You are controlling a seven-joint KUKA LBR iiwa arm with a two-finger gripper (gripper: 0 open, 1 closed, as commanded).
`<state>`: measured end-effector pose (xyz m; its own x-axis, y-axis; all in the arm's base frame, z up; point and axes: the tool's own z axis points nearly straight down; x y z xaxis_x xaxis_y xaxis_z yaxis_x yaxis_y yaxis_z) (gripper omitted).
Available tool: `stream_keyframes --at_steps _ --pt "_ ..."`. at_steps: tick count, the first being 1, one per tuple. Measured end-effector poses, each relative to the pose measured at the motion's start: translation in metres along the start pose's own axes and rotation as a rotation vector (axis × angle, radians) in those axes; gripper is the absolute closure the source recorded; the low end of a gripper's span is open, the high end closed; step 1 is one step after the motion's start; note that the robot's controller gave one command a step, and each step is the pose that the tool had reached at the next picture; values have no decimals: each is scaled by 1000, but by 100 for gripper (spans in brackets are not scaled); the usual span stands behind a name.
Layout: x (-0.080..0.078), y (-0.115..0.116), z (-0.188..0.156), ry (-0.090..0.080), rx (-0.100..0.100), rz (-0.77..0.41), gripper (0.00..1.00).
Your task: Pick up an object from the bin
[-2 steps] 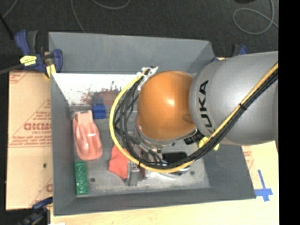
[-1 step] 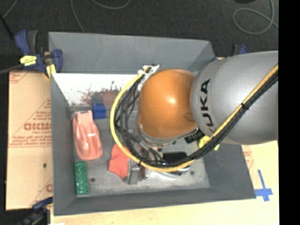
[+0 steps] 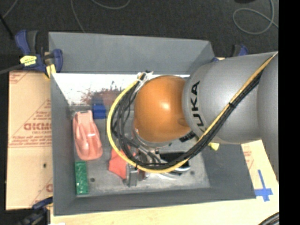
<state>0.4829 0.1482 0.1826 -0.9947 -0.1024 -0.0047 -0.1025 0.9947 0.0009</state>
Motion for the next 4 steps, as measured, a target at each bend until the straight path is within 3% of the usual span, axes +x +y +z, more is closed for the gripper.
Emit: stream_keyframes --at_steps 1,2,3,4 --pt "-1 2 32 3 0 43 0" --pt "-5 -10 47 3 0 226 0" --pt "-15 -33 69 1 -1 71 0" --pt "-38 -54 112 -2 -2 -92 100"
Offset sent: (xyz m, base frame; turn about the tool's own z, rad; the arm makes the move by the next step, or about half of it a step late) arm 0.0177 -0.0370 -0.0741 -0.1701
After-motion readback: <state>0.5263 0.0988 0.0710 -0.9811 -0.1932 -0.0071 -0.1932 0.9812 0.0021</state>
